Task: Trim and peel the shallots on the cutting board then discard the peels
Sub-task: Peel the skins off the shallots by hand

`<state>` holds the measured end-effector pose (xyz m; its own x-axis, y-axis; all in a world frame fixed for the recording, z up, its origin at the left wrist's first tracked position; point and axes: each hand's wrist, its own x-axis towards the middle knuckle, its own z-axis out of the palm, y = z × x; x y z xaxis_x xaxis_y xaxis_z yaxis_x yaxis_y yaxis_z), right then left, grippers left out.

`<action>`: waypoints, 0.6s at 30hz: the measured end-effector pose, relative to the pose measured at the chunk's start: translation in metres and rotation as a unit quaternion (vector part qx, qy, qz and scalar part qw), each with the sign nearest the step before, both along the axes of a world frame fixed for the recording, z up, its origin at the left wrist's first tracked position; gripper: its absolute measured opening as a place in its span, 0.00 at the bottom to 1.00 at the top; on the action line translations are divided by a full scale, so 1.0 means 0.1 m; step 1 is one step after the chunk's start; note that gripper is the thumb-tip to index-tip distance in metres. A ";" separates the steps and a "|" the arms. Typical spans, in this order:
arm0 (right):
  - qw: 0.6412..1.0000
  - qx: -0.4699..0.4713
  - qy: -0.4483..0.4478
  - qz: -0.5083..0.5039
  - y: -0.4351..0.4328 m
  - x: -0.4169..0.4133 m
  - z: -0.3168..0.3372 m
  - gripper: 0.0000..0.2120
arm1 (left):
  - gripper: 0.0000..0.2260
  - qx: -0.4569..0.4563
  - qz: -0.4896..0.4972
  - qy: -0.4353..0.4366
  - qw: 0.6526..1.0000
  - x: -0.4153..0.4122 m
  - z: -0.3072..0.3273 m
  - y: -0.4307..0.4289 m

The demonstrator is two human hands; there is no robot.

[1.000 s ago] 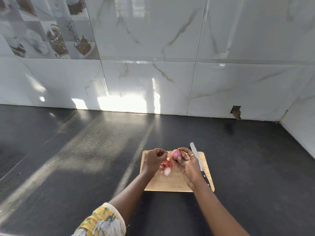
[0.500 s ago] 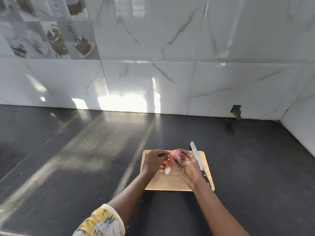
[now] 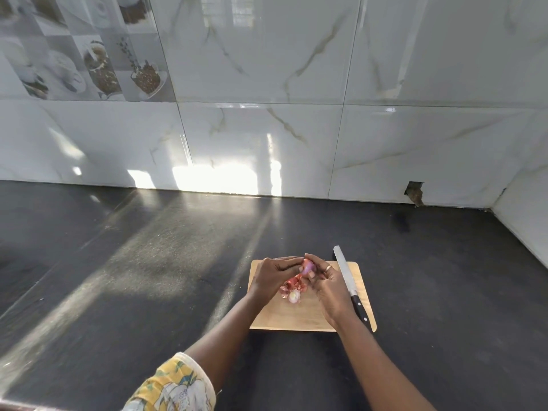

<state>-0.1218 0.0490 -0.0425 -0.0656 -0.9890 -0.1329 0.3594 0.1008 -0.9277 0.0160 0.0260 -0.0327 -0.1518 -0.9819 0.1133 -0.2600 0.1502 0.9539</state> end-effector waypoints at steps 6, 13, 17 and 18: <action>0.997 -0.004 0.074 0.000 -0.03 0.01 -0.03 0.07 | 0.10 0.003 0.003 -0.020 1.000 0.05 -0.04 -0.05; 0.991 -0.009 0.131 0.010 -0.06 -0.03 -0.07 0.08 | 0.07 0.005 -0.003 -0.028 1.000 0.13 -0.09 -0.11; 0.989 -0.004 0.146 0.005 -0.07 -0.03 -0.09 0.08 | 0.07 -0.009 -0.005 -0.050 0.999 0.13 -0.08 -0.11; 0.989 -0.003 0.151 0.005 -0.07 -0.03 -0.10 0.09 | 0.06 -0.015 0.001 -0.056 0.998 0.12 -0.08 -0.10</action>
<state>-0.1250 0.0420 -0.0522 -0.0923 -0.9904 -0.1028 0.0659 0.0969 -0.9931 0.0282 0.0159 -0.0410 -0.1631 -0.9788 0.1241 -0.3654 0.1768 0.9139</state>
